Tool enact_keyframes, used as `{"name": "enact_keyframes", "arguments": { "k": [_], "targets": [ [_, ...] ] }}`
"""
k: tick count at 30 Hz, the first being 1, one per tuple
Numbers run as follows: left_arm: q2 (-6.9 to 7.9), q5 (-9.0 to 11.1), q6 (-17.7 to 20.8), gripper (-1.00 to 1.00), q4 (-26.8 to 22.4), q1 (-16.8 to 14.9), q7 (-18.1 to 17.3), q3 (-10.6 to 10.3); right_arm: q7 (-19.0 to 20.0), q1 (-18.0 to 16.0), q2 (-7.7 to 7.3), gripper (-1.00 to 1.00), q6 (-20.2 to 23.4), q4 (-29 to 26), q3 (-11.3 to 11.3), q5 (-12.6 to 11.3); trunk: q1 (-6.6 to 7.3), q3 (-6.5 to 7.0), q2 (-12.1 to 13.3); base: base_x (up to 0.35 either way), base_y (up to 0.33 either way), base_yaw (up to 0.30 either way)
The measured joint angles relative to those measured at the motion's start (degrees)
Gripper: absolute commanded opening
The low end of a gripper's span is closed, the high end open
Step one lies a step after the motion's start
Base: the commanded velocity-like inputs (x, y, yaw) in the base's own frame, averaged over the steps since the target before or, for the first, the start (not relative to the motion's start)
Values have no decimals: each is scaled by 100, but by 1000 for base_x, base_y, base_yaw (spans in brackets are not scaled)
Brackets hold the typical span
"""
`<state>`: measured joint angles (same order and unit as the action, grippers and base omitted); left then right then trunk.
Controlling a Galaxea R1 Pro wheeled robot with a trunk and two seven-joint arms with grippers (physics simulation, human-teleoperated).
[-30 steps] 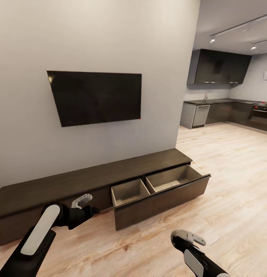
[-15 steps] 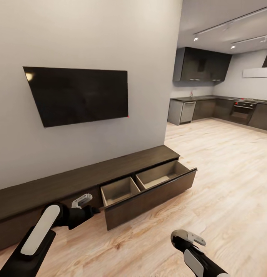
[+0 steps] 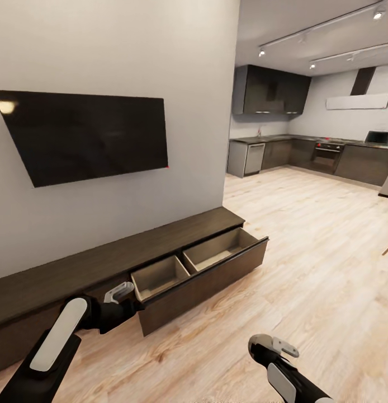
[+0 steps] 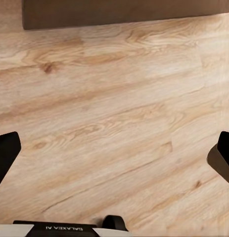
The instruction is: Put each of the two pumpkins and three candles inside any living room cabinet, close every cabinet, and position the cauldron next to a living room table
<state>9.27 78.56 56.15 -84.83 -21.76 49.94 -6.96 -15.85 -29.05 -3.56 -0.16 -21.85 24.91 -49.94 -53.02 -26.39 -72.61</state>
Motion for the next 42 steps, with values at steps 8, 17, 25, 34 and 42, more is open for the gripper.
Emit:
{"name": "enact_keyframes", "arguments": {
  "k": [8,17,25,34,42],
  "targets": [
    [0,0,0,100,0,0,0,0,0,-1,1,-100,0,0,0,2,0,-53,0,0,0,-208],
    [0,-1,0,100,0,0,0,0,0,-2,-2,-100,0,0,-1,4,0,-114,0,0,0,-208],
    [0,-5,0,100,0,0,0,0,0,1,-7,-100,0,2,0,1,0,-167,0,0,0,-208],
    [0,-1,0,100,2,0,10,0,3,0,-7,-100,0,1,0,2,0,-226,0,0,0,-212],
    [0,2,-2,100,2,0,18,0,8,0,-7,-100,0,2,0,5,1,-240,0,52,-79,-267]
  ]
}}
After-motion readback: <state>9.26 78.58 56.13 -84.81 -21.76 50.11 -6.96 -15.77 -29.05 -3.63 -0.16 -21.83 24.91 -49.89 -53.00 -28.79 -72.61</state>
